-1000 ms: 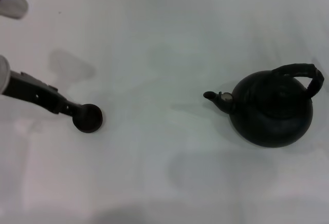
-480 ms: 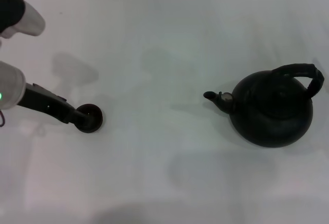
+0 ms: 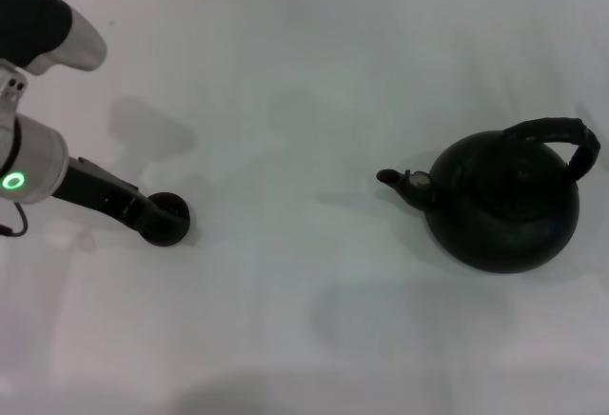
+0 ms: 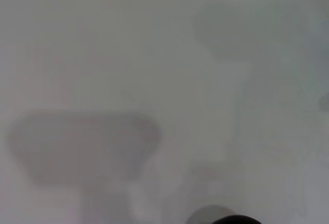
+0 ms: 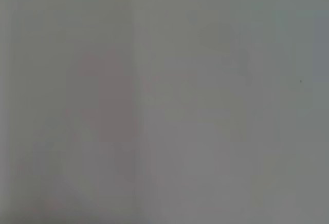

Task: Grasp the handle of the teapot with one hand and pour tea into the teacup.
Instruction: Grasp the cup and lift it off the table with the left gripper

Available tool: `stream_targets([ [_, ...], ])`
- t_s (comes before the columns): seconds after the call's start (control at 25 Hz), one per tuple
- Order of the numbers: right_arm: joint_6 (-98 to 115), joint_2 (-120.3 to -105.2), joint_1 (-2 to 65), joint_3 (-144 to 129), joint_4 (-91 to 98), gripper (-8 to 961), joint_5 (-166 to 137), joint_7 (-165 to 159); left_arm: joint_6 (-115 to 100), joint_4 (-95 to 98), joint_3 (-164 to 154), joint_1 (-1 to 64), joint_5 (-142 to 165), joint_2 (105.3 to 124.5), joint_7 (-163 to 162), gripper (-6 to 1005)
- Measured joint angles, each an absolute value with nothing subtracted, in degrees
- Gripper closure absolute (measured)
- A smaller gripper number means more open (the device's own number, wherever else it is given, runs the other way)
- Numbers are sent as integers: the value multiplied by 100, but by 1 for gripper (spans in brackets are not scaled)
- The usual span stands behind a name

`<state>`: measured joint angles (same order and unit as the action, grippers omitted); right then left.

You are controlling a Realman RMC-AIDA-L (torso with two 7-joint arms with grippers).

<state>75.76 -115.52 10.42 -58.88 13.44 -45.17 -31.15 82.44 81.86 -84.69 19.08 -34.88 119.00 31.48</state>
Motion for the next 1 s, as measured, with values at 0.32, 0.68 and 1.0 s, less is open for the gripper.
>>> stream_targets([
  [0.32, 7571, -11549, 1058, -5888, 1344, 165, -4517, -3091, 8179, 8011, -8508, 1946, -3507, 11900, 3130, 119],
  [0.68, 7567, -11549, 1057, -5888, 1344, 166, -4518, -3046, 8128, 7779, -8508, 2074, -3514, 11891, 3132, 118],
  [1.0, 7567, -11549, 1054, -5888, 1344, 167, -4518, -3047, 8118, 7561, -8508, 2223, -3515, 11891, 3158, 121],
])
